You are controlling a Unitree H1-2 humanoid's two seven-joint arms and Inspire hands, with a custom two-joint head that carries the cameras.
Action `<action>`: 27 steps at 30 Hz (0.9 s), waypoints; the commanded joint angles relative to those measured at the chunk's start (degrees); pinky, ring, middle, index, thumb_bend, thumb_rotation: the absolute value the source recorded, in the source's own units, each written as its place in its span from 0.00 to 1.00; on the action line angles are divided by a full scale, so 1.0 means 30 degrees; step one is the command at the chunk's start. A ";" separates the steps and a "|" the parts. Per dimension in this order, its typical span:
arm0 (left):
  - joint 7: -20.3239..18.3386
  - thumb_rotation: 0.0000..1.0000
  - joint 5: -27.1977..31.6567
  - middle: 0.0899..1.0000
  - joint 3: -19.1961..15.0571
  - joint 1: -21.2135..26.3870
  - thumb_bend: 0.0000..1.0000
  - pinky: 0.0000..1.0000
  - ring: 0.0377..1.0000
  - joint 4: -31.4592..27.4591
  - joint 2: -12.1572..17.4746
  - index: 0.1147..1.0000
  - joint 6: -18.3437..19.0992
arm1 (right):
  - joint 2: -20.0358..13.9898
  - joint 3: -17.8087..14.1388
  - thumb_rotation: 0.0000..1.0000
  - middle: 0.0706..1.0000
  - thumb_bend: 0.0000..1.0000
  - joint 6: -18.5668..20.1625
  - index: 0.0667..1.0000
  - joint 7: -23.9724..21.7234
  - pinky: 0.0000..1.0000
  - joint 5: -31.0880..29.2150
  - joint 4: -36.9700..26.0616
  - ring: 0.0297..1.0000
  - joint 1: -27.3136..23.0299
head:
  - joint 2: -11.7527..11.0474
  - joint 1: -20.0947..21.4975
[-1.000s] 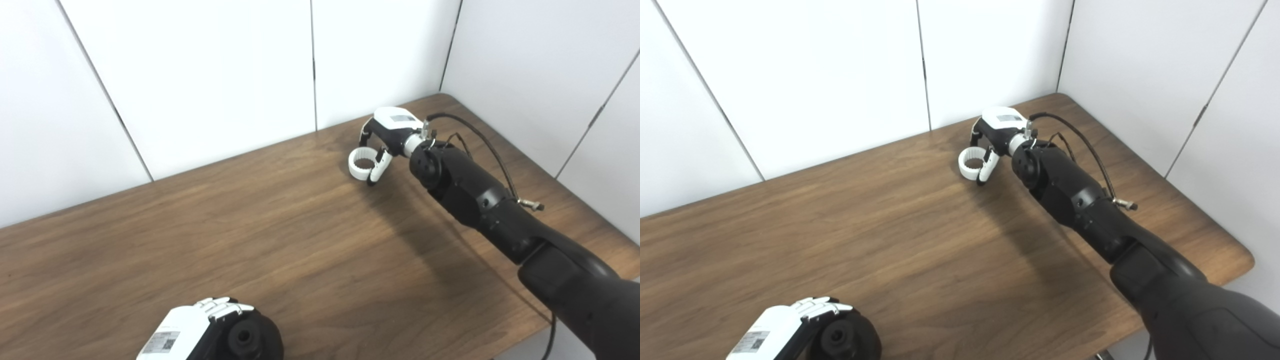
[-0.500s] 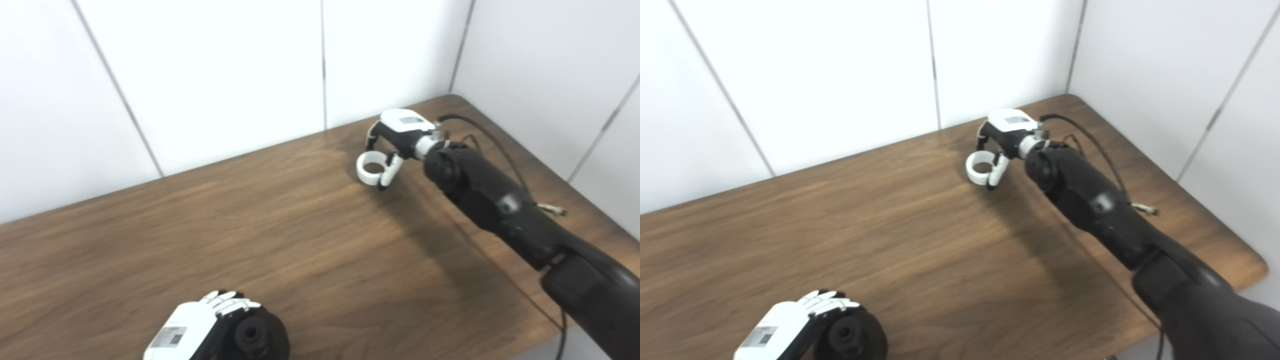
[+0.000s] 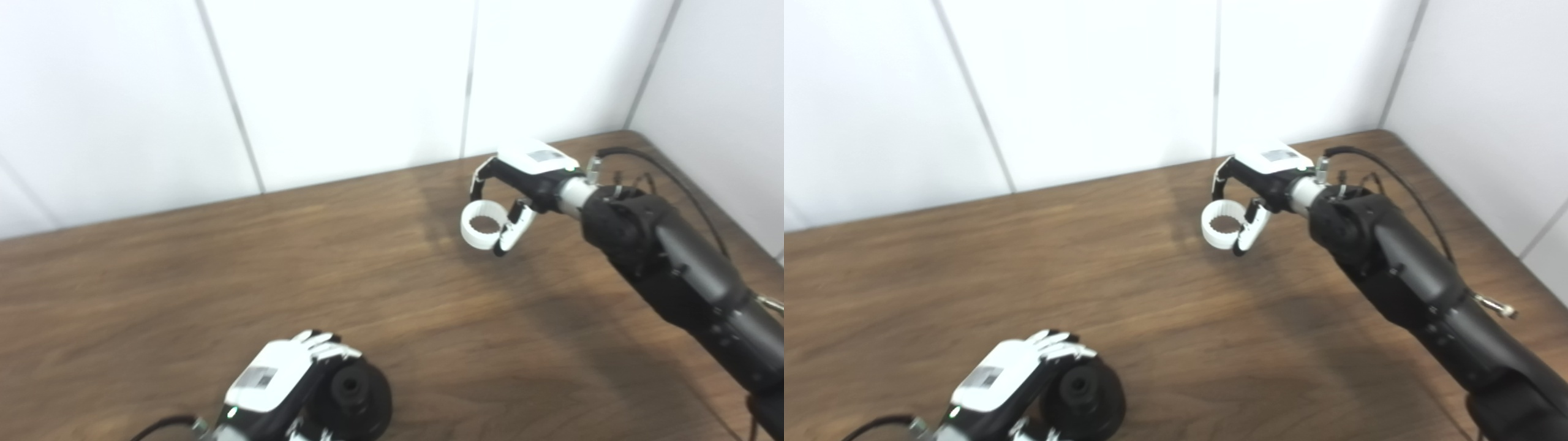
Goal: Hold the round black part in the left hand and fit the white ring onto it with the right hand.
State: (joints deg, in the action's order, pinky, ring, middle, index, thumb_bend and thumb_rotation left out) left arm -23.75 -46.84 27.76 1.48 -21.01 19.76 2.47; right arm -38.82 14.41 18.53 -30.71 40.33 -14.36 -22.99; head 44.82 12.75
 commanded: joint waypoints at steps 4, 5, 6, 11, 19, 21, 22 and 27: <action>-0.1969 0.06 -0.1492 0.77 0.0671 0.0003 0.53 0.94 0.88 0.0555 -0.0166 0.41 0.1217 | -0.0272 -0.0562 0.14 0.75 0.53 0.0095 0.44 -0.0986 0.94 -0.0209 -0.2378 0.88 -0.0676 | 0.0839 -0.0743; -0.2080 0.06 -0.1554 0.77 0.0687 0.0040 0.53 0.94 0.88 0.0519 -0.0219 0.41 0.1311 | -0.0247 -0.0585 0.14 0.75 0.53 0.0047 0.44 -0.1117 0.94 -0.0253 -0.2539 0.87 -0.0658 | 0.0904 -0.0789; -0.2224 0.06 -0.1624 0.77 0.0696 0.0093 0.53 0.94 0.89 0.0458 -0.0301 0.41 0.1426 | -0.0196 -0.0514 0.14 0.74 0.53 0.0037 0.44 -0.1350 0.94 -0.0300 -0.2827 0.87 -0.0616 | 0.1088 -0.0987; -0.2955 0.06 -0.1841 0.78 0.0712 0.0330 0.53 0.94 0.89 0.0210 -0.0638 0.41 0.1955 | 0.0071 -0.0416 0.14 0.75 0.53 -0.0015 0.44 -0.2122 0.94 -0.0349 -0.3654 0.87 -0.0419 | 0.1787 -0.1393; -0.3480 0.06 -0.2173 0.78 0.0695 0.0676 0.53 0.93 0.89 0.0068 -0.0944 0.41 0.2309 | 0.0465 -0.0367 0.14 0.75 0.53 -0.0137 0.44 -0.2688 0.93 -0.0296 -0.4361 0.87 -0.0422 | 0.2584 -0.1941; -0.3589 0.06 -0.2212 0.78 0.0719 0.0737 0.53 0.94 0.89 0.0027 -0.0986 0.41 0.2434 | 0.0569 -0.0388 0.14 0.75 0.53 -0.0245 0.44 -0.2819 0.94 -0.0355 -0.4651 0.87 -0.0409 | 0.2675 -0.2069; -0.3641 0.06 -0.2207 0.78 0.0729 0.0762 0.53 0.94 0.90 0.0009 -0.1004 0.41 0.2495 | 0.0622 -0.0403 0.14 0.75 0.53 -0.0293 0.44 -0.2882 0.94 -0.0405 -0.4826 0.87 -0.0383 | 0.2774 -0.2201; -0.4010 0.06 -0.2171 0.78 0.0755 0.0839 0.53 0.95 0.90 -0.0073 -0.1099 0.41 0.2805 | 0.1060 -0.0401 0.14 0.75 0.53 0.0132 0.44 -0.3455 0.95 -0.0691 -0.6058 0.87 -0.0120 | 0.2843 -0.2519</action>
State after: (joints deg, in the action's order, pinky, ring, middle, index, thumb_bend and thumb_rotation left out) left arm -31.57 -51.70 29.00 4.65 -22.77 15.75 9.04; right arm -35.72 14.26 18.71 -41.27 38.76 -30.23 -21.84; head 53.35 5.19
